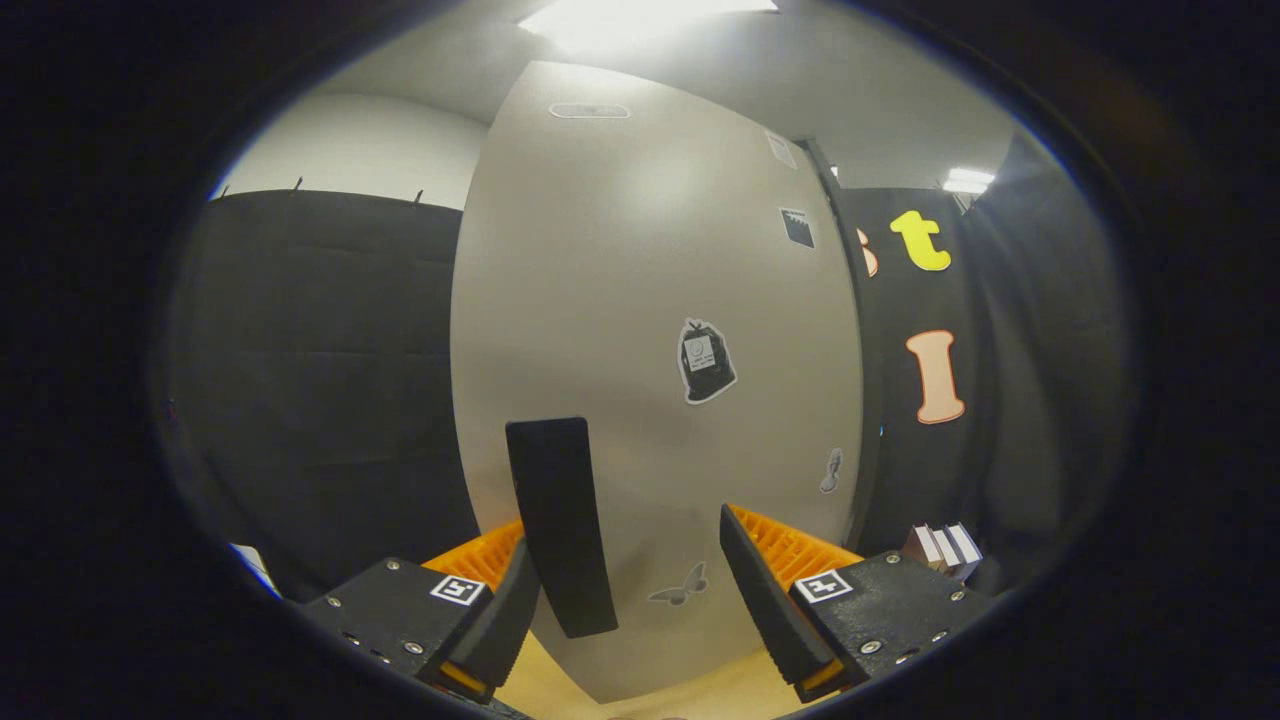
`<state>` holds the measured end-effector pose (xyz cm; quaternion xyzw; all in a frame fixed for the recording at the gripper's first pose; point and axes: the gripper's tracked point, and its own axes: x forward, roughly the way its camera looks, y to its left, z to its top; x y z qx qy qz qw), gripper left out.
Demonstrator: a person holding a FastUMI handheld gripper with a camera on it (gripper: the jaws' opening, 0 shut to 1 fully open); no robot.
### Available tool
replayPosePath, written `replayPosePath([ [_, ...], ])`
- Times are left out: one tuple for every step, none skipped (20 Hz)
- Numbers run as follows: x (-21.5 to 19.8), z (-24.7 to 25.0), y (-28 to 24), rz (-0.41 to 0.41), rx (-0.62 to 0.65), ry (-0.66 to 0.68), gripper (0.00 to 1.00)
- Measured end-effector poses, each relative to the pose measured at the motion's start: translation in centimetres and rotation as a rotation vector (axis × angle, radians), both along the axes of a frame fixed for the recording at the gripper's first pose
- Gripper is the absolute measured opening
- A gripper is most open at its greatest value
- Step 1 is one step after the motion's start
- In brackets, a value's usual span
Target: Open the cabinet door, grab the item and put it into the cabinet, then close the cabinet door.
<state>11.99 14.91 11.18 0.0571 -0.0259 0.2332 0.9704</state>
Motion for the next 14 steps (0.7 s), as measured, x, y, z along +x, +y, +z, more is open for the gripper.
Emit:
replayPosePath([
  [0.4,-0.1,0.4,0.000,-0.001,0.001,0.96],
  [0.6,0.0,0.8,0.000,-0.002,0.001,0.96],
  [1.0,0.0,1.4,0.003,-0.001,0.002,0.96],
  [1.2,0.0,2.0,0.004,0.002,0.006,0.96],
  [1.5,0.1,2.4,0.005,0.008,0.012,0.96],
  [1.9,0.1,3.1,0.017,0.013,0.018,0.96],
  [2.3,-0.1,3.8,0.023,0.016,0.030,0.96],
  [2.8,-0.1,4.5,0.026,0.028,0.038,0.96],
  [3.2,0.0,5.0,0.024,0.039,0.042,0.96],
  [3.8,0.1,5.6,0.022,0.048,0.045,0.96],
  [4.5,0.2,6.3,0.018,0.052,0.044,0.96],
  [5.1,0.3,6.9,0.010,0.051,0.035,0.96],
  [5.8,0.6,7.6,0.000,0.046,0.027,0.96],
  [6.5,0.8,8.2,-0.011,0.040,0.022,0.96],
])
